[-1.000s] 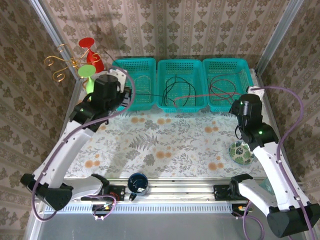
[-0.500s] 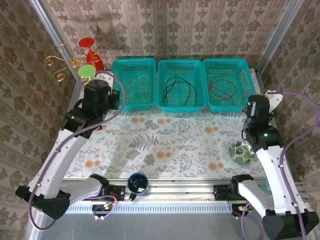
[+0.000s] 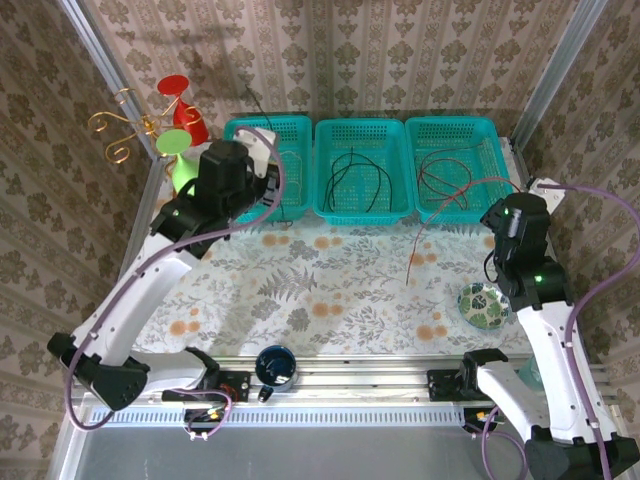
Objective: Untangle the cables
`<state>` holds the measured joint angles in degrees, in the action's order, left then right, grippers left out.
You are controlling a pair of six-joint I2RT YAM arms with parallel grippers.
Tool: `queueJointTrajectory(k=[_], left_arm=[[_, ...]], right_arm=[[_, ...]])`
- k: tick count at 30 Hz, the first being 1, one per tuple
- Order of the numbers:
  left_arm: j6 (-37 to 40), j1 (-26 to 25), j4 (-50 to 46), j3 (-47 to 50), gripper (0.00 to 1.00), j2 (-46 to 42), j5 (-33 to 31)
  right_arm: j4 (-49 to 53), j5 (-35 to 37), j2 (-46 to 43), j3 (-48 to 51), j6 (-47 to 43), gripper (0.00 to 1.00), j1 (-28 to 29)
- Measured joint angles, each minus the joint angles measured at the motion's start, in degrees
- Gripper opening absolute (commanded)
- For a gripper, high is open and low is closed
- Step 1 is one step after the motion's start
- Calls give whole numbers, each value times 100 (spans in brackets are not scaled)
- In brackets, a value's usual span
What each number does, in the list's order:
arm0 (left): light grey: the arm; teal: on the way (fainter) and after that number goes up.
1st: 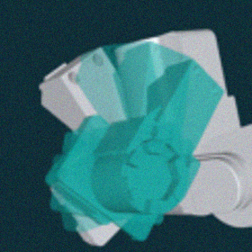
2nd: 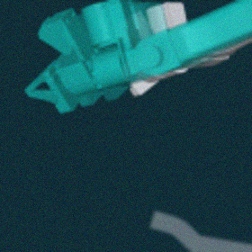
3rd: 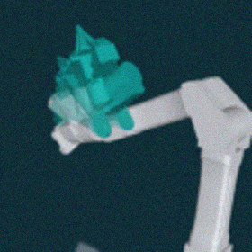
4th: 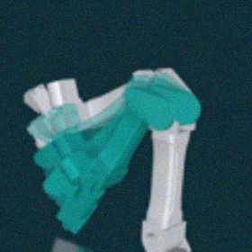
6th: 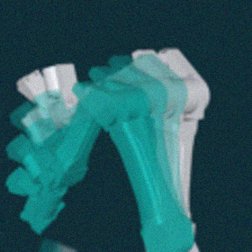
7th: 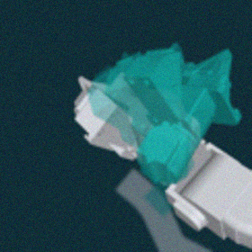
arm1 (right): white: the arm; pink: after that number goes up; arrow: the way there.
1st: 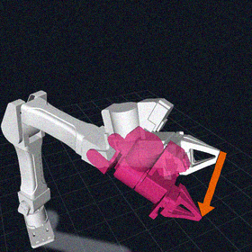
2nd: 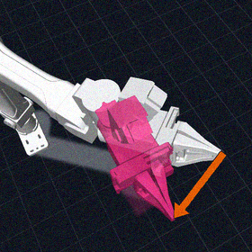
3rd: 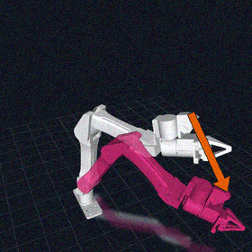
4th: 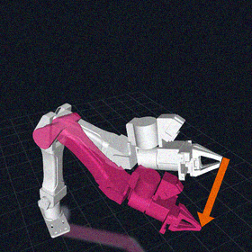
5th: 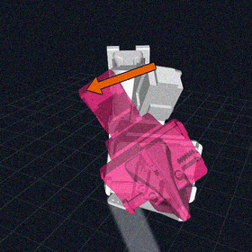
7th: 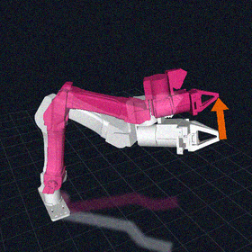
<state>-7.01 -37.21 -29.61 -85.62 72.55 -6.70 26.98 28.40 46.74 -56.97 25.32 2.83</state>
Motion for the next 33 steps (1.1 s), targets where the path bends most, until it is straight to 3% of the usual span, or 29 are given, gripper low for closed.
queueJointTrajectory(k=[7,18,24,33], left_arm=[[363,-125,1226,-852,0,778,415],[1152,-225,2494,-3254,0,2273,695],[1285,-225,2496,-4614,0,3261,763],[1156,-223,1875,-4693,0,4262,931]], right_arm=[[9,-197,-20,-22,42,0,0],[46,-358,-52,-22,50,0,0],[48,-409,-52,-33,85,0,0],[184,-903,-52,-289,321,0,0]])
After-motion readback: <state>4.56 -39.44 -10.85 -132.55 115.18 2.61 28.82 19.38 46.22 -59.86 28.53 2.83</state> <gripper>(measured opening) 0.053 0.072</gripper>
